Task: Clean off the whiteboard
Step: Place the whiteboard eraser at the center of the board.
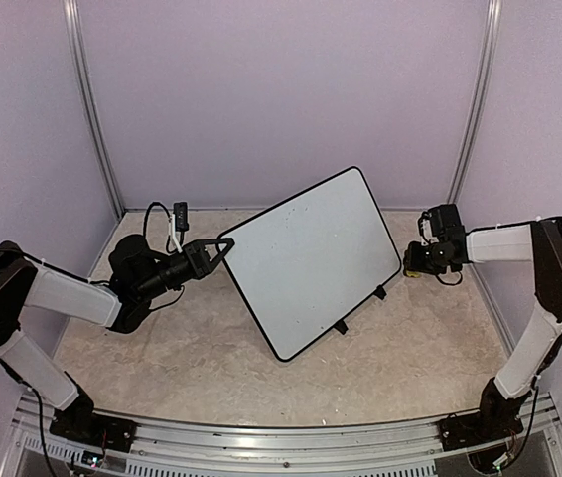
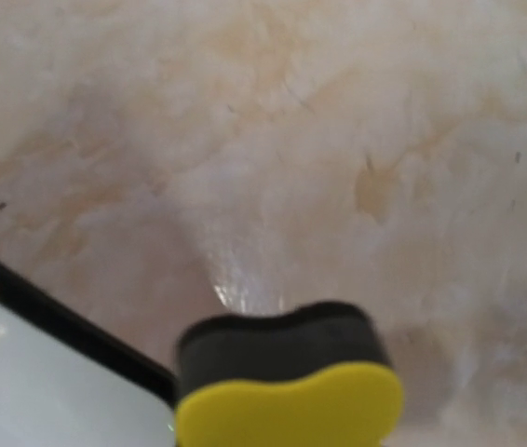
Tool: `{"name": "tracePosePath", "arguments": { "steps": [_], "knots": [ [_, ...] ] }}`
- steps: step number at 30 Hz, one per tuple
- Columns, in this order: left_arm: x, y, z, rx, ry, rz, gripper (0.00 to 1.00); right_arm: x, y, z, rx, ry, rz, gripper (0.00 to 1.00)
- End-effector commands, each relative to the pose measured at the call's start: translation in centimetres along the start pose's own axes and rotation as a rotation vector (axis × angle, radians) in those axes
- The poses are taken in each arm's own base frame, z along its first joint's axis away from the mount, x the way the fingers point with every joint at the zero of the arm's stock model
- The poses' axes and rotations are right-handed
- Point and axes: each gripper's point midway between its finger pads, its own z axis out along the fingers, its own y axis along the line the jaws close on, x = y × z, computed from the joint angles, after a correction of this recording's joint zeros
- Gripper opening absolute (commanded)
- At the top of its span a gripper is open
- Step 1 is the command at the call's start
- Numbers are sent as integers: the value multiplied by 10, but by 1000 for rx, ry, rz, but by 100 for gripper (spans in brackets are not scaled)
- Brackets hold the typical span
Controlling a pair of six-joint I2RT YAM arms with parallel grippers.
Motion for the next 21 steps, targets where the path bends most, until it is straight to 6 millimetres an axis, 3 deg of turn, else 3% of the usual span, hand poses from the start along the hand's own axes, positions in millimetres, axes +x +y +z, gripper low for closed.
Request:
{"name": "tracePosePath", "arguments": {
  "steps": [1,7,11,15,18,21],
  "knots": [
    [-15,-31,0,115,-37,69,0,2,-6,10,23,23,20,48],
    [-15,-32,0,114,-38,71,0,-2,3,14,-24,36,35,60],
    [-15,-31,0,110,-39,72,0,-4,4,4,-34,5,67,80],
    [-15,-31,0,113,-40,71,0,12,8,12,-81,37,83,86],
    [-13,-31,1,117,-34,66,0,26,27,20,-211,72,111,87],
    [-13,-31,1,113,-33,68,0,24,45,20,-328,47,140,90]
  ]
}}
